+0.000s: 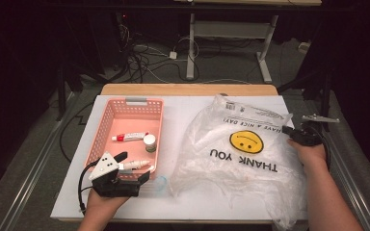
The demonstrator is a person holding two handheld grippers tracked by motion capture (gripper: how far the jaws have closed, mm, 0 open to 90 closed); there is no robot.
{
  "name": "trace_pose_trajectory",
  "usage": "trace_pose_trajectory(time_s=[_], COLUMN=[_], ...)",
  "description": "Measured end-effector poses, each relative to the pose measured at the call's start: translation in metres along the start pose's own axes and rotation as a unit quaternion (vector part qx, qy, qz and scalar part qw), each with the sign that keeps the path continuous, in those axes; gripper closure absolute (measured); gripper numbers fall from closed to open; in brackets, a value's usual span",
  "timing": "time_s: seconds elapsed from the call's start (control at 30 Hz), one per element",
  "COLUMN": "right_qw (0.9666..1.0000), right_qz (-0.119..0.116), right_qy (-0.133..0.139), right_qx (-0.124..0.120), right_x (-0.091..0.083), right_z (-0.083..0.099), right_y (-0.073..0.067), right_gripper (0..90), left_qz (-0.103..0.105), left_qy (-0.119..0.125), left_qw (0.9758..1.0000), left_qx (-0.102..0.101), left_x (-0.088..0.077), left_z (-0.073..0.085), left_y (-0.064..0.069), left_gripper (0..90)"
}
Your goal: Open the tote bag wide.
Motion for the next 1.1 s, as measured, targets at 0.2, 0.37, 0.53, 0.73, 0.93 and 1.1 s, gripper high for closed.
trace_pose_trajectory(time_s=[0.2,0.37,0.53,0.73,0.93,1.1], right_qw=[0.9955,0.9905,0.99,0.9946,0.9981,0.9986], right_qz=[0.072,0.104,0.109,0.088,0.057,0.048], right_qy=[0.042,0.063,0.061,0.04,0.02,0.019], right_qx=[0.045,0.064,0.066,0.039,0.011,0.011], right_x=[-0.004,-0.017,-0.035,-0.067,-0.093,-0.098], right_z=[-0.01,-0.009,0.003,0.025,0.053,0.061], right_y=[0.021,0.039,0.043,0.031,0.008,-0.001], right_gripper=[90.0,90.0,89.9,78.3,68.0,65.2], left_qz=[0.006,0.0,-0.003,-0.008,-0.014,-0.013], left_qy=[0.0,-0.003,0.003,-0.005,0.0,0.0], left_qw=[0.9999,0.9999,1.0,0.9999,0.9999,0.9999], left_qx=[0.009,0.01,0.007,0.003,-0.007,-0.007], left_x=[0.0,0.001,-0.001,-0.004,-0.009,-0.01], left_z=[-0.002,0.001,0.0,0.005,0.005,0.004], left_y=[0.003,-0.002,-0.003,-0.007,-0.01,-0.01], left_gripper=[0.0,0.0,0.0,0.0,0.0,0.0])
Point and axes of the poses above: each handheld gripper's, and its own axes: x roughly forward along the jaws, z roughly out of its underside, y roughly to its right, the point moved 1 cm from there along x, roughly forward along the jaws, and after that the axes turned 12 degrees about y, right-handed, at the moved point
